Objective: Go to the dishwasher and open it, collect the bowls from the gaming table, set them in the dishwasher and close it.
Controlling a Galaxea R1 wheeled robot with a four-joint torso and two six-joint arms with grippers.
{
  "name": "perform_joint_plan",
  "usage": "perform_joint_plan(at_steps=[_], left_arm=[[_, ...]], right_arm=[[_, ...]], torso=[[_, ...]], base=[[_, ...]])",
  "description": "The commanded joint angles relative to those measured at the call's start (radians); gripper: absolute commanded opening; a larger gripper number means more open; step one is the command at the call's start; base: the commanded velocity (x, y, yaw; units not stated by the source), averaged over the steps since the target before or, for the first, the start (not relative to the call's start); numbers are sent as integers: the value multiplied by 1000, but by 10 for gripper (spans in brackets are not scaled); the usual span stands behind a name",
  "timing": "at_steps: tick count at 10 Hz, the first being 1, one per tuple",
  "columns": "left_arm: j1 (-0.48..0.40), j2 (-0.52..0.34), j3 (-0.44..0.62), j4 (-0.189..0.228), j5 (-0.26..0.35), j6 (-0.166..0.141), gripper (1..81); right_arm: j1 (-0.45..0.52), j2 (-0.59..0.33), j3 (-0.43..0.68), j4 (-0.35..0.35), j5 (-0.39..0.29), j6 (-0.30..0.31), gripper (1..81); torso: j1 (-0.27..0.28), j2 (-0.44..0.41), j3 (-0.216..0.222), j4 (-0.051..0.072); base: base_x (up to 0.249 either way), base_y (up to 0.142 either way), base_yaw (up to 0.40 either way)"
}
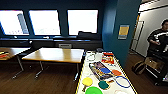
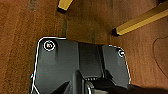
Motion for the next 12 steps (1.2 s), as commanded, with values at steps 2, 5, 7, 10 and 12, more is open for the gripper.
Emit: perform_joint_plan(at_steps=[2, 5, 7, 10, 12], left_arm=[[-56, -138, 154, 1, 3, -4, 811], [-73, -234, 289, 1, 0, -4, 811], [-76, -232, 288, -1, 0, -5, 811], [-76, -205, 258, -2, 3, -4, 811], [-76, -186, 245, -2, 3, -5, 811]], right_arm=[[121, -208, 189, 23, -22, 5, 811], [167, -280, 243, 37, -29, 5, 811], [204, -327, 280, 44, -34, 5, 811], [246, -380, 306, 72, -39, 3, 811], [267, -400, 314, 76, -39, 5, 811]], torso=[[1, 0, 0, 0], [1, 0, 0, 0], [1, 0, 0, 0], [1, 0, 0, 0], [1, 0, -31, 0]], base=[[0, 0, 0], [0, 0, 0], [0, 0, 0], [0, 0, 0], [0, 0, 0]])
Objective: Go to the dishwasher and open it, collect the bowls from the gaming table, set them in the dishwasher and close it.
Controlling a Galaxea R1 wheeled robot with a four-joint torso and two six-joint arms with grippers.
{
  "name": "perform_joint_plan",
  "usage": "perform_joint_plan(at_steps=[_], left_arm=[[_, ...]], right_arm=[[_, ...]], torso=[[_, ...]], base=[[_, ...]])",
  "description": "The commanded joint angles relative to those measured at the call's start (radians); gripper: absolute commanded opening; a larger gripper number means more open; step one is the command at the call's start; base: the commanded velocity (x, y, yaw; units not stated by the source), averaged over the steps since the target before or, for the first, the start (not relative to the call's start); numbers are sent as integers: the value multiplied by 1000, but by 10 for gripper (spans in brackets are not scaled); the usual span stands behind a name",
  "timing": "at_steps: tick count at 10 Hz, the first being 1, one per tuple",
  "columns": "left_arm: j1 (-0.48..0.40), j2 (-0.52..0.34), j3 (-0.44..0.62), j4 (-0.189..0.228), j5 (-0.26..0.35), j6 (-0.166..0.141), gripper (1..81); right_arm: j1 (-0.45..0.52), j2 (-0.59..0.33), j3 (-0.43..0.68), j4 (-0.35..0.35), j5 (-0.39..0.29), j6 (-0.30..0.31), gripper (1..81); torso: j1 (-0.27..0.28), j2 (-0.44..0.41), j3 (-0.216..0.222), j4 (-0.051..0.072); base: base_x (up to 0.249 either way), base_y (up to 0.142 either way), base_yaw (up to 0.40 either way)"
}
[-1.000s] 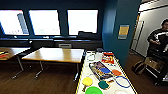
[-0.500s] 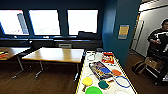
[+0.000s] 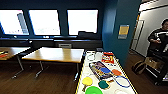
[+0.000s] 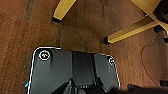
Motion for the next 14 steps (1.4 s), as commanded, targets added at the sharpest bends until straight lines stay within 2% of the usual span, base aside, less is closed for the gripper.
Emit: perform_joint_plan(at_steps=[1, 2, 5, 7, 8, 9, 11, 14], left_arm=[[-53, -15, 1, 3, 41, -5, 811], [-53, -5, -5, 3, 42, -5, 811], [-51, 12, -24, 1, 45, -3, 811], [-51, 13, -25, 1, 45, -3, 811], [-51, 18, -31, 1, 45, -5, 811], [-51, 24, -36, 1, 45, -5, 811], [-51, 31, -44, 1, 47, -5, 811], [-51, 38, -50, 1, 45, -5, 811]], right_arm=[[104, -89, 29, 33, -61, -2, 811], [133, -105, 23, 63, -88, -2, 811], [233, -114, -8, 152, -156, -2, 811], [316, -109, -109, 223, -280, -2, 811], [351, -99, -159, 232, -339, -2, 811], [365, -83, -180, 232, -364, -2, 811], [382, -42, -216, 234, -375, 0, 811], [445, 21, -301, 234, -441, 0, 811]], torso=[[1, 0, -31, 0], [1, 0, -12, 0], [1, 0, -20, 0], [1, 0, -20, 0], [1, 0, -20, 0], [1, 0, -20, 0], [1, 0, -20, 0], [1, 0, -20, 0]], base=[[0, 0, 0], [0, 0, 0], [0, 0, 0], [0, 0, 0], [0, 0, 0], [0, 0, 0], [0, 0, 0], [0, 0, 0]])
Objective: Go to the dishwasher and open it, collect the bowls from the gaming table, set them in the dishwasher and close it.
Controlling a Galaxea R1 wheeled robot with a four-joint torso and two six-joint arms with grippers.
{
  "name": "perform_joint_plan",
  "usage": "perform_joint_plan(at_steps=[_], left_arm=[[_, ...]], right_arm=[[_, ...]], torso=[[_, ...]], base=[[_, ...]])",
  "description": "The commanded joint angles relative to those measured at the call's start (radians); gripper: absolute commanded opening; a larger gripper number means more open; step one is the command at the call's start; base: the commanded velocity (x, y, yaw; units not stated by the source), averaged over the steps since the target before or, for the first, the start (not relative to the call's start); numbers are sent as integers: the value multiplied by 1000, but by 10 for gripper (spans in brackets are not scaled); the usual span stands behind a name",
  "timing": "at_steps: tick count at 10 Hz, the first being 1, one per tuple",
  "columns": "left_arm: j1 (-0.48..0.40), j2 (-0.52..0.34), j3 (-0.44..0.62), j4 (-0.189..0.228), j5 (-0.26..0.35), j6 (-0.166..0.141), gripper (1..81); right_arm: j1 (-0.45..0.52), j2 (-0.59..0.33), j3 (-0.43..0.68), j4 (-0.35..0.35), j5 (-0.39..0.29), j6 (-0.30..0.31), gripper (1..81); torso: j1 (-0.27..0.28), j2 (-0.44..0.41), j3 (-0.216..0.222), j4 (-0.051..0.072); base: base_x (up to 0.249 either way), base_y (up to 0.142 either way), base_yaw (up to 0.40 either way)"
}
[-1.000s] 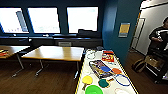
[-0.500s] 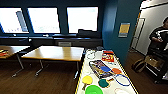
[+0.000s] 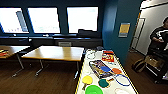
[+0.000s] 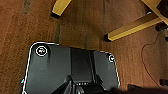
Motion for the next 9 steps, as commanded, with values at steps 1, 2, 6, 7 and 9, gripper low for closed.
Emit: perform_joint_plan(at_steps=[1, 2, 6, 7, 9], left_arm=[[-51, -19, 7, 2, 42, -2, 811], [-51, -17, 3, 2, 43, -2, 811], [-51, -14, 0, 2, 43, -2, 811], [-51, -13, -2, 2, 42, -2, 811], [-51, -4, -16, 2, 42, -2, 811]], right_arm=[[147, -14, -75, 24, -121, -1, 811], [170, 3, -100, 26, -152, 1, 811], [190, 21, -131, 26, -169, 8, 811], [197, 24, -137, 26, -171, 13, 811], [217, 34, -149, 26, -174, 27, 811]], torso=[[0, 0, 0, 0], [0, 0, -30, 0], [0, 0, -92, 0], [1, 1, -69, 0], [1, 1, -78, 0]], base=[[0, 0, 0], [0, 0, 0], [0, 0, 0], [0, 0, 0], [0, 0, 0]])
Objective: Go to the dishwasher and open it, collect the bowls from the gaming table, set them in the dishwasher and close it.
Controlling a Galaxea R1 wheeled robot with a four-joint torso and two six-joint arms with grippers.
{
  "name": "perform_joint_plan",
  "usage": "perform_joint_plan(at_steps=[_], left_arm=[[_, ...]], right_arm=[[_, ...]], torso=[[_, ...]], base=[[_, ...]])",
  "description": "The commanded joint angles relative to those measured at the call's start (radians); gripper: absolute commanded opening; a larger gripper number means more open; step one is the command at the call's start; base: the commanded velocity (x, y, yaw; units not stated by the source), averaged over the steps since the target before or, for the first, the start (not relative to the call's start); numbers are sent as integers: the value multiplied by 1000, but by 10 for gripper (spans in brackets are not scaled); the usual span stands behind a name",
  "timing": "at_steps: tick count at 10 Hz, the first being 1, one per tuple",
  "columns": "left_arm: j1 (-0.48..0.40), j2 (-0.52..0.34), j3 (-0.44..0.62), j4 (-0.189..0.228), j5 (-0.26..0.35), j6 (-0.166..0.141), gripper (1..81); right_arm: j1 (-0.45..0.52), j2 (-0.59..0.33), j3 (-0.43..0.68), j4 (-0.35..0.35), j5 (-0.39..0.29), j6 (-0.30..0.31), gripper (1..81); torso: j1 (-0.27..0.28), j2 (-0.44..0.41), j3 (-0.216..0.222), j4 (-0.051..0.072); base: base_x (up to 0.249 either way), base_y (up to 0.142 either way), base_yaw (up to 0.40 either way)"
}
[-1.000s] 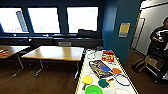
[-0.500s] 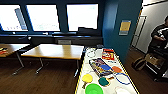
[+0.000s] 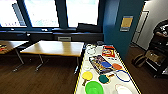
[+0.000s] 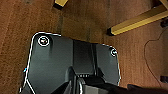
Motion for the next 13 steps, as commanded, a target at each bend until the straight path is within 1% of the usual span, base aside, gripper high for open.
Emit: perform_joint_plan(at_steps=[1, 4, 5, 7, 8, 10, 12, 13], left_arm=[[-45, -16, 2, 2, 45, -2, 811], [-45, -16, -4, 0, 45, -2, 811], [-45, -15, -12, 0, 45, -2, 811], [-45, -7, -21, 0, 45, -2, 811], [-45, -6, -23, 0, 45, -2, 811], [-45, -3, -24, 0, 47, -2, 811], [-45, -1, -26, 0, 47, -2, 811], [-45, 0, -26, 0, 47, -2, 811]], right_arm=[[126, -35, -23, 23, -91, 9, 811], [148, 25, -90, 23, -102, 22, 811], [157, 54, -131, 23, -131, 24, 811], [157, 100, -201, 27, -143, 32, 811], [157, 117, -218, 31, -149, 32, 811], [158, 162, -273, 37, -175, 33, 811], [168, 183, -301, 46, -177, 32, 811], [180, 191, -305, 50, -177, 41, 811]], torso=[[0, 0, 0, 0], [0, 0, 0, 0], [0, 0, 0, 0], [0, 0, 0, 0], [0, 0, 0, 0], [0, 0, 0, 0], [0, 0, 0, 0], [0, 0, 0, 0]], base=[[0, 0, 0], [0, 0, 0], [0, 0, 0], [0, 0, 0], [0, 0, 0], [0, 0, 0], [0, 0, 0], [0, 0, 0]])
